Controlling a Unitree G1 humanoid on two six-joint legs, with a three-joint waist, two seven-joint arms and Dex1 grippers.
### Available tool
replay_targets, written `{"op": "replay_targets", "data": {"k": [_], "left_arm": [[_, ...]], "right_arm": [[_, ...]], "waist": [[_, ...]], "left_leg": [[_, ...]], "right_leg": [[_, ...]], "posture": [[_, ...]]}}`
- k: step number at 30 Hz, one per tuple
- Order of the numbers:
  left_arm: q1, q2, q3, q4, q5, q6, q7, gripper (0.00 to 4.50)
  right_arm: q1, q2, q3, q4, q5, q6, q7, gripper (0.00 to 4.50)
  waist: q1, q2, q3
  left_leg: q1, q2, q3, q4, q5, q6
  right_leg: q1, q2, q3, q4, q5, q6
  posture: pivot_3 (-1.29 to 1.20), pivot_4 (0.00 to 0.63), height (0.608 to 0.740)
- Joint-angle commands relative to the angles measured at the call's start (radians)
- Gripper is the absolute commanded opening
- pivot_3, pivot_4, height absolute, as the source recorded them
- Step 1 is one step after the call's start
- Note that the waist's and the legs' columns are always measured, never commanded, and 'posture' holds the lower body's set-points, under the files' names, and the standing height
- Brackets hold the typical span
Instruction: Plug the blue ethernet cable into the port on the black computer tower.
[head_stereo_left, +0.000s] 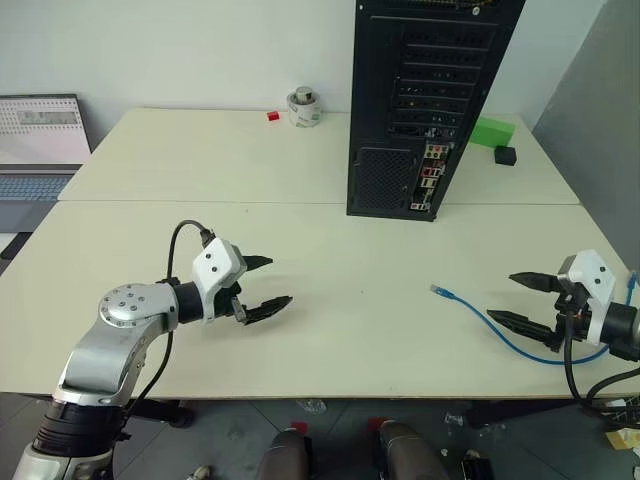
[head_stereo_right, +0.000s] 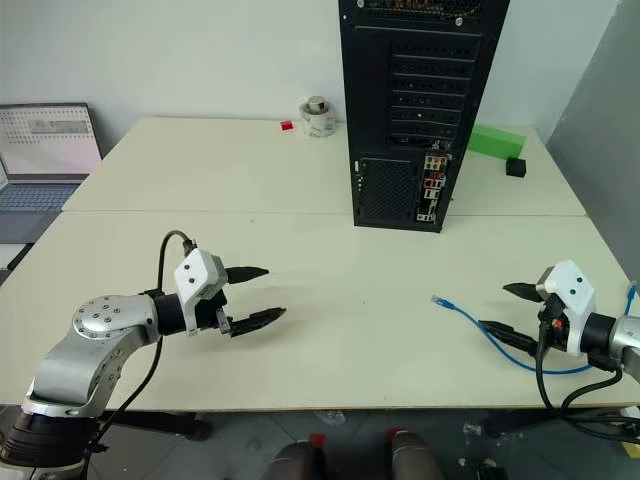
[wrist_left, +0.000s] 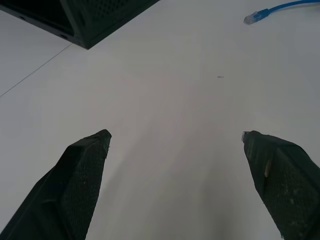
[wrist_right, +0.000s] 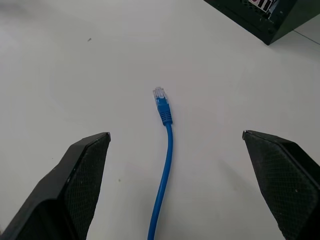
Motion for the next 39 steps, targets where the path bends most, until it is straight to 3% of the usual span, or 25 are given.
{"op": "replay_targets", "data": {"k": [1,14,21,27,36,39], "left_arm": [[-0.014,0.010,0.043,-0.034,-0.033,-0.015,-0.008,4.48],[-0.003,0.031,-0.003,-0.046,0.002,-0.042,-0.039,4.48],[-0.062,-0.008,-0.057,-0.048,-0.003,-0.052,-0.054,4.48],[-0.124,-0.042,-0.096,-0.041,-0.035,-0.049,-0.102,4.48],[-0.138,-0.043,-0.114,-0.041,-0.039,-0.053,-0.131,4.48],[-0.134,-0.042,-0.114,-0.042,-0.040,-0.055,-0.134,4.50]], "right_arm": [[-0.013,-0.004,-0.019,-0.006,0.004,-0.010,0.007,4.50],[-0.010,0.027,0.006,-0.035,-0.005,0.008,-0.036,4.50],[-0.057,0.103,0.110,-0.052,-0.038,0.024,-0.110,4.50],[-0.137,0.181,0.215,0.068,-0.106,-0.026,-0.139,4.50],[-0.204,0.221,0.272,0.242,-0.177,-0.096,-0.114,4.50],[-0.210,0.217,0.276,0.267,-0.188,-0.112,-0.104,3.94]], "waist": [[0.000,0.000,0.000],[0.000,0.000,0.000],[0.000,0.000,0.000],[-0.001,0.000,0.000],[-0.001,0.000,0.000],[-0.001,0.000,0.000]], "left_leg": [[0.000,0.000,0.000,0.000,0.000,0.000],[0.000,0.000,0.000,0.000,0.000,0.000],[0.000,0.000,0.000,0.000,0.000,0.000],[-0.001,0.000,0.000,0.001,0.000,0.000],[-0.001,0.000,0.000,0.001,0.000,0.000],[-0.001,0.000,0.000,0.001,0.000,0.000]], "right_leg": [[0.000,0.000,0.000,0.000,0.000,0.000],[0.000,0.000,0.000,0.000,0.000,0.000],[0.000,0.000,0.000,0.000,0.000,0.000],[0.000,0.000,0.000,0.000,0.000,0.000],[0.000,0.000,-0.001,0.001,0.000,0.000],[0.000,0.000,-0.001,0.001,0.000,0.000]], "posture": [[0.00,0.150,0.740],[0.00,0.150,0.740],[0.00,0.150,0.740],[0.00,0.150,0.740],[0.00,0.150,0.740],[0.00,0.150,0.740]]}}
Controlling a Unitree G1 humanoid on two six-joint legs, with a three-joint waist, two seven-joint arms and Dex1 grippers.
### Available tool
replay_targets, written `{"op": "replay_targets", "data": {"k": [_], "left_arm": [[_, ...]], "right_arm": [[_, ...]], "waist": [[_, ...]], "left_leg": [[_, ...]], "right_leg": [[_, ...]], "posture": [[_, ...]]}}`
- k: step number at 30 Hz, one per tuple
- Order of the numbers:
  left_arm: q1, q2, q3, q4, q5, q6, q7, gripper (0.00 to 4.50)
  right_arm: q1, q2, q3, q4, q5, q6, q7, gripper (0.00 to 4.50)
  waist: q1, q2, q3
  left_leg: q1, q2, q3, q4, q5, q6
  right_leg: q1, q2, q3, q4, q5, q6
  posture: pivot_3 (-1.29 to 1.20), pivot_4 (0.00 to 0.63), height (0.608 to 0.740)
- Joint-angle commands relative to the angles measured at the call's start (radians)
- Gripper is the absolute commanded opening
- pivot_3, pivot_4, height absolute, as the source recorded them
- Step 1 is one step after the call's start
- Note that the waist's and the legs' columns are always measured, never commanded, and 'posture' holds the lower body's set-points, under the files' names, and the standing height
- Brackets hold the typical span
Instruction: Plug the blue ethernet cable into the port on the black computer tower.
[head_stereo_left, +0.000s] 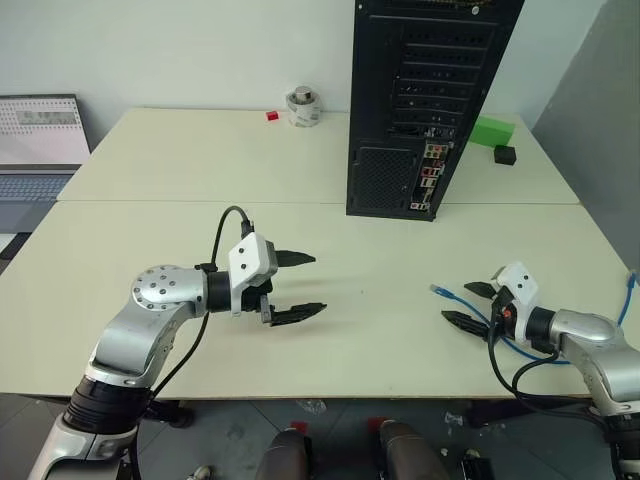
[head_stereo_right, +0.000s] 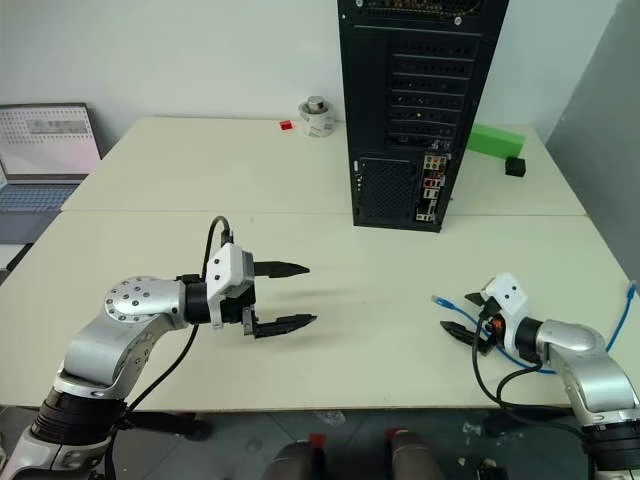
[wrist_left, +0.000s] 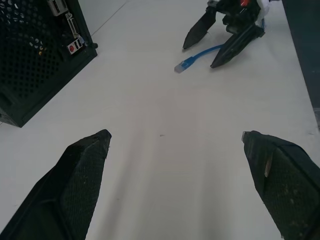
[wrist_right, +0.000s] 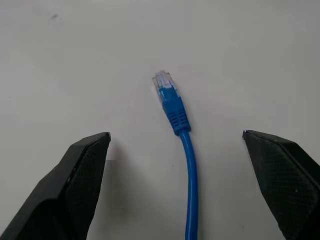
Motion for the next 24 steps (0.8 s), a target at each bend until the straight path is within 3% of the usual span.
{"op": "replay_targets", "data": {"k": [1,16,24], "left_arm": [[-0.009,0.001,0.006,-0.023,-0.012,-0.013,-0.008,4.50],[-0.010,-0.006,-0.013,-0.003,-0.013,-0.006,-0.021,4.50],[-0.060,-0.029,-0.085,0.068,0.026,-0.020,-0.055,4.50]], "right_arm": [[-0.015,-0.007,0.002,0.018,-0.020,-0.037,0.023,3.74],[-0.049,-0.020,0.034,0.025,-0.073,-0.112,0.076,0.17],[-0.136,0.001,0.151,-0.152,-0.064,-0.024,0.111,0.08]], "waist": [[0.000,0.000,0.000],[0.000,0.000,0.000],[-0.001,0.000,0.000]], "left_leg": [[0.000,0.000,0.000,0.000,0.000,0.000],[0.000,0.000,-0.001,0.000,0.000,0.000],[0.000,0.000,-0.001,0.000,0.000,0.000]], "right_leg": [[0.000,0.000,0.000,0.000,0.000,0.000],[0.000,0.000,0.000,0.000,0.000,0.000],[0.000,0.000,0.000,0.001,0.000,0.000]], "posture": [[0.00,0.150,0.740],[0.00,0.150,0.740],[0.00,0.150,0.740]]}}
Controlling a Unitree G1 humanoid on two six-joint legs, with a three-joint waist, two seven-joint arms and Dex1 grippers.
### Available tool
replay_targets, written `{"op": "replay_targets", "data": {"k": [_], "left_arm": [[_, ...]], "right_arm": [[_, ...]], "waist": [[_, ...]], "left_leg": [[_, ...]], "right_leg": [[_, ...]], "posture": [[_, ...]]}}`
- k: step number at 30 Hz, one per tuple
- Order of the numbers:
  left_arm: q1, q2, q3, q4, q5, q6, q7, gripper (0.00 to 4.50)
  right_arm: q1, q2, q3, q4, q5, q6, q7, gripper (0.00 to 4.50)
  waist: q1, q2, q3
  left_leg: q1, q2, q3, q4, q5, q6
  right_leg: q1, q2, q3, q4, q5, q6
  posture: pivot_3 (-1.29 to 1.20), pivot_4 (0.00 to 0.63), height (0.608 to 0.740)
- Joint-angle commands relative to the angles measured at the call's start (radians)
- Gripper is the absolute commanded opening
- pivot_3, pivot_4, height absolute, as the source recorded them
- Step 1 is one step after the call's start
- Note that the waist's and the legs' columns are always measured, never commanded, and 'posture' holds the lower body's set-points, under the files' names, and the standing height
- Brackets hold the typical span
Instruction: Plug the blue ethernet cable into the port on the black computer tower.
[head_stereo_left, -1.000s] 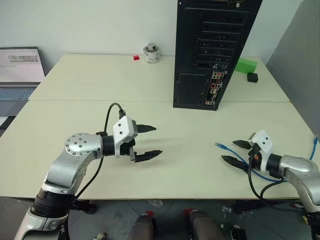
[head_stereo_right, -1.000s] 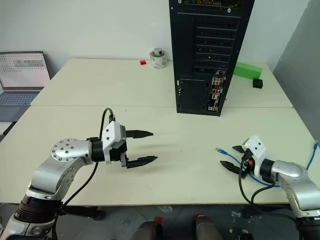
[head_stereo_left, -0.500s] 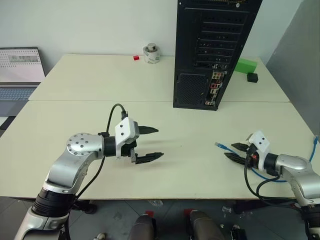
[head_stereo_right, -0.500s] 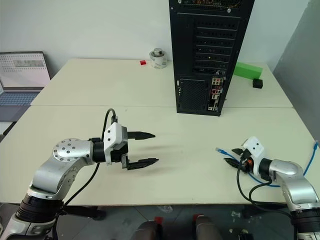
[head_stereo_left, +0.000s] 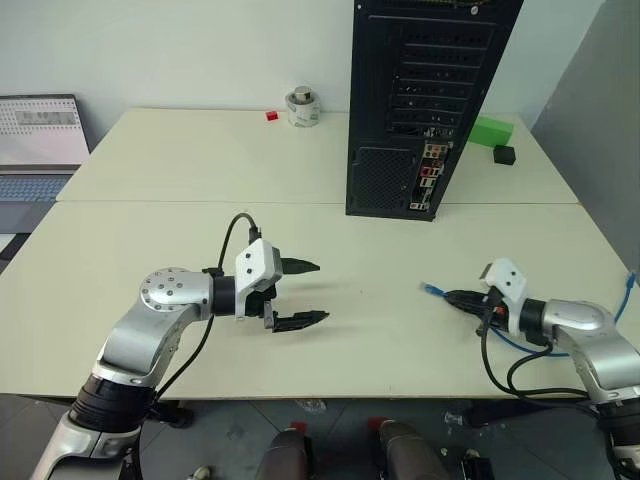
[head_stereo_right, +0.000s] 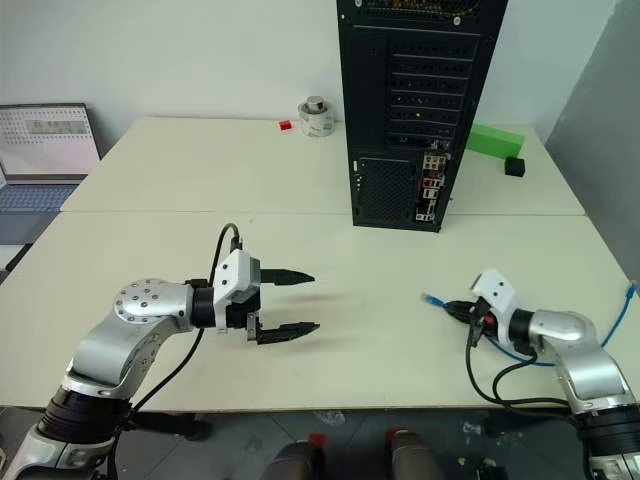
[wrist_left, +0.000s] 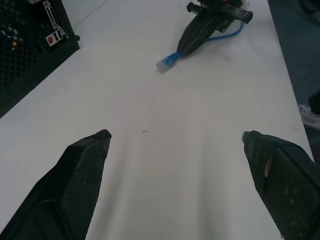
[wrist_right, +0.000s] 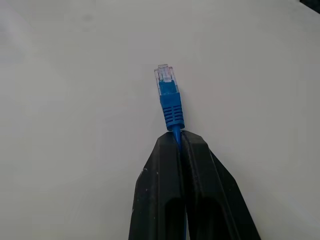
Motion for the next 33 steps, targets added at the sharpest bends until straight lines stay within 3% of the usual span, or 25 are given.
{"op": "replay_targets", "data": {"k": [1,7,15,16,27,33], "left_arm": [[-0.044,-0.030,-0.032,0.023,0.016,-0.014,-0.006,4.50],[-0.100,-0.090,-0.107,0.113,0.079,-0.050,-0.014,4.50],[-0.139,-0.113,-0.150,0.202,0.143,-0.111,-0.038,4.50],[-0.141,-0.114,-0.151,0.208,0.146,-0.117,-0.039,4.12],[-0.152,-0.128,-0.145,0.242,0.161,-0.147,-0.057,1.99],[-0.155,-0.134,-0.147,0.255,0.173,-0.167,-0.057,0.53]], "right_arm": [[-0.059,0.016,0.064,-0.131,0.001,0.056,0.020,0.08],[-0.165,0.081,0.189,-0.198,-0.036,0.142,-0.002,0.08],[-0.216,0.139,0.256,-0.211,-0.066,0.166,-0.014,0.08],[-0.220,0.144,0.258,-0.211,-0.068,0.166,-0.014,0.00],[-0.235,0.161,0.266,-0.215,-0.070,0.169,-0.005,0.00],[-0.242,0.166,0.271,-0.228,-0.067,0.176,-0.001,0.00]], "waist": [[0.000,0.000,0.000],[0.001,0.000,0.000],[0.001,0.000,0.000],[0.000,0.000,0.000],[0.001,0.000,0.000],[0.000,0.000,0.000]], "left_leg": [[0.000,0.000,0.000,0.000,0.000,0.000],[0.000,0.000,-0.001,0.001,0.000,0.000],[-0.002,0.000,-0.002,0.001,0.000,0.000],[-0.001,0.000,-0.003,0.001,0.000,0.000],[-0.002,0.000,-0.004,0.001,0.000,0.000],[-0.002,0.000,-0.004,0.001,0.000,0.000]], "right_leg": [[0.000,0.000,0.000,0.000,0.000,0.000],[0.000,0.000,-0.001,0.000,0.000,0.000],[-0.001,0.000,-0.002,0.000,0.000,0.000],[-0.001,0.000,-0.002,0.000,0.000,0.000],[-0.001,-0.001,-0.002,0.000,0.000,0.000],[-0.001,-0.001,-0.002,0.000,0.000,0.000]], "posture": [[0.00,0.150,0.740],[0.00,0.150,0.740],[0.00,0.150,0.740],[0.00,0.150,0.740],[0.00,0.150,0.740],[0.00,0.150,0.740]]}}
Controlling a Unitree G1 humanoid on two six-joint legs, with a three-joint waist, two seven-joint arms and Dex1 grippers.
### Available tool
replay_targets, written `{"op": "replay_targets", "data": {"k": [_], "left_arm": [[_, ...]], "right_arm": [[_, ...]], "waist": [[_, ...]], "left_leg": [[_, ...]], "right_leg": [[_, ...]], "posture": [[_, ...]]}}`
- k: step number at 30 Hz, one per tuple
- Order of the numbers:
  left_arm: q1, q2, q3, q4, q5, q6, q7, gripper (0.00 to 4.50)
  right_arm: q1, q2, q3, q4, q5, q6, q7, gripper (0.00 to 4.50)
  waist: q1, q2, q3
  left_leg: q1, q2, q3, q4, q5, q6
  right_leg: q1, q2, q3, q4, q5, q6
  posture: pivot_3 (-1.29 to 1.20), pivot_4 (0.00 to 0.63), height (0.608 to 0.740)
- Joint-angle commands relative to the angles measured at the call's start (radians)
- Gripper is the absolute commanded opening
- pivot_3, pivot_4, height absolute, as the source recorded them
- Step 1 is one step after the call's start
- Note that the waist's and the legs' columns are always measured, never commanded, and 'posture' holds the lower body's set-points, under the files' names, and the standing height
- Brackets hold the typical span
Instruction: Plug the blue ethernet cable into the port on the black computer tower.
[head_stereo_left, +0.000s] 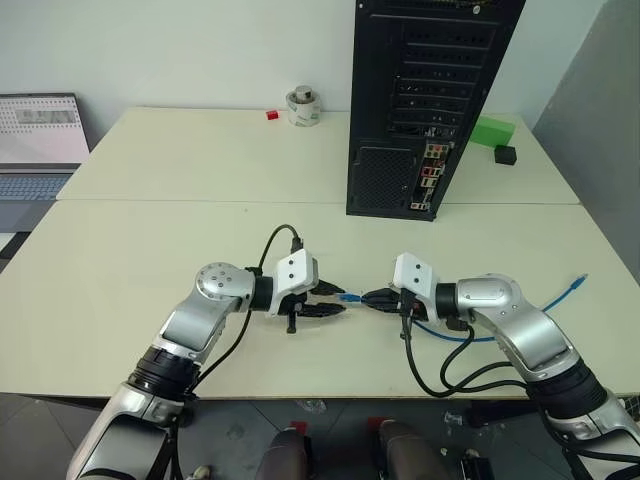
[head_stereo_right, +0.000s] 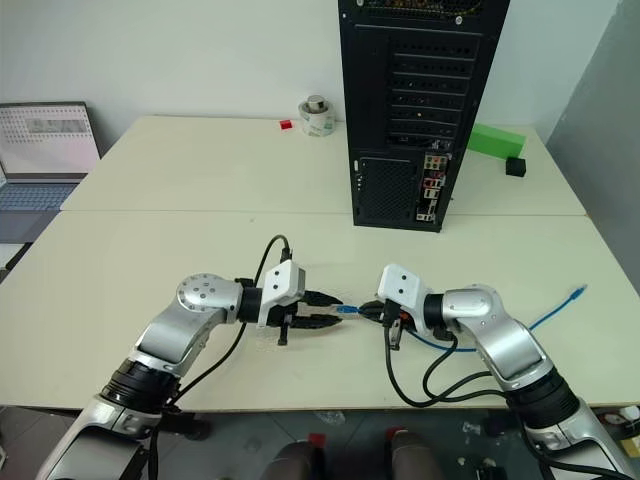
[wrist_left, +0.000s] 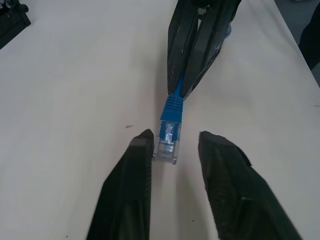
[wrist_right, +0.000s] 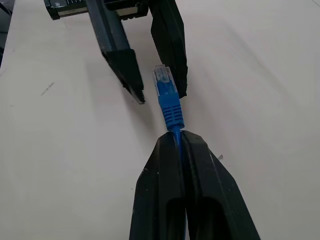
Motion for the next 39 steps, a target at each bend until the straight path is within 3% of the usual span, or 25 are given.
{"op": "replay_targets", "data": {"k": [1,8,11,16,23,26,29,39], "left_arm": [[-0.014,-0.003,0.002,-0.011,0.010,-0.029,-0.007,0.34],[-0.007,-0.005,0.004,-0.002,0.023,-0.067,-0.015,0.30],[0.003,-0.007,0.010,0.009,0.036,-0.151,-0.013,0.30],[0.020,-0.030,0.040,0.063,0.092,-0.434,0.058,0.30],[0.017,-0.031,0.069,0.228,0.326,-1.016,0.310,0.30],[-0.005,-0.022,0.092,0.290,0.478,-1.241,0.454,0.30],[-0.019,-0.024,0.116,0.320,0.582,-1.359,0.574,0.30],[-0.041,-0.026,0.135,0.335,0.764,-1.396,0.816,0.30]], "right_arm": [[-0.027,0.007,-0.007,-0.053,0.010,0.000,0.007,0.00],[-0.026,0.004,0.001,-0.065,0.014,-0.028,0.032,0.00],[-0.030,0.005,-0.005,-0.054,-0.003,-0.069,0.028,0.63],[-0.040,-0.031,-0.074,-0.061,0.037,-0.067,0.049,1.80],[-0.020,0.011,-0.239,-0.115,0.251,0.139,-0.006,3.30],[-0.014,0.052,-0.272,-0.141,0.327,0.238,-0.054,3.36],[-0.015,0.091,-0.288,-0.161,0.380,0.307,-0.105,3.36],[-0.022,0.123,-0.311,-0.172,0.499,0.424,-0.168,3.36]], "waist": [[0.000,0.000,0.000],[0.000,0.000,0.000],[0.000,0.000,0.000],[0.001,0.000,0.000],[0.002,0.000,0.000],[0.002,0.000,0.000],[0.003,0.000,0.000],[0.003,0.000,0.000]], "left_leg": [[0.000,0.000,0.000,0.000,0.000,0.000],[0.000,0.000,0.000,0.000,0.000,0.000],[0.000,0.000,0.000,0.000,0.000,0.000],[0.000,0.000,0.000,0.000,0.000,0.000],[0.000,-0.001,-0.001,0.000,0.000,0.000],[0.000,-0.001,-0.001,0.000,0.000,0.000],[0.000,-0.001,-0.001,0.000,0.000,0.000],[-0.001,-0.002,-0.001,0.000,0.000,0.000]], "right_leg": [[0.000,0.000,0.000,0.000,0.000,0.000],[0.000,0.000,0.000,0.000,0.000,0.000],[0.000,0.000,0.000,0.000,0.000,0.000],[0.000,-0.001,0.000,0.000,0.000,0.000],[0.000,-0.006,0.000,0.000,0.000,0.000],[0.000,-0.006,0.000,0.000,0.000,0.000],[0.000,-0.007,-0.001,0.000,0.001,0.000],[0.000,-0.007,-0.002,0.000,0.001,0.001]], "posture": [[0.00,0.150,0.740],[0.00,0.150,0.740],[0.00,0.150,0.740],[0.00,0.150,0.740],[0.00,0.150,0.740],[0.00,0.150,0.740],[0.00,0.150,0.740],[0.00,0.150,0.740]]}}
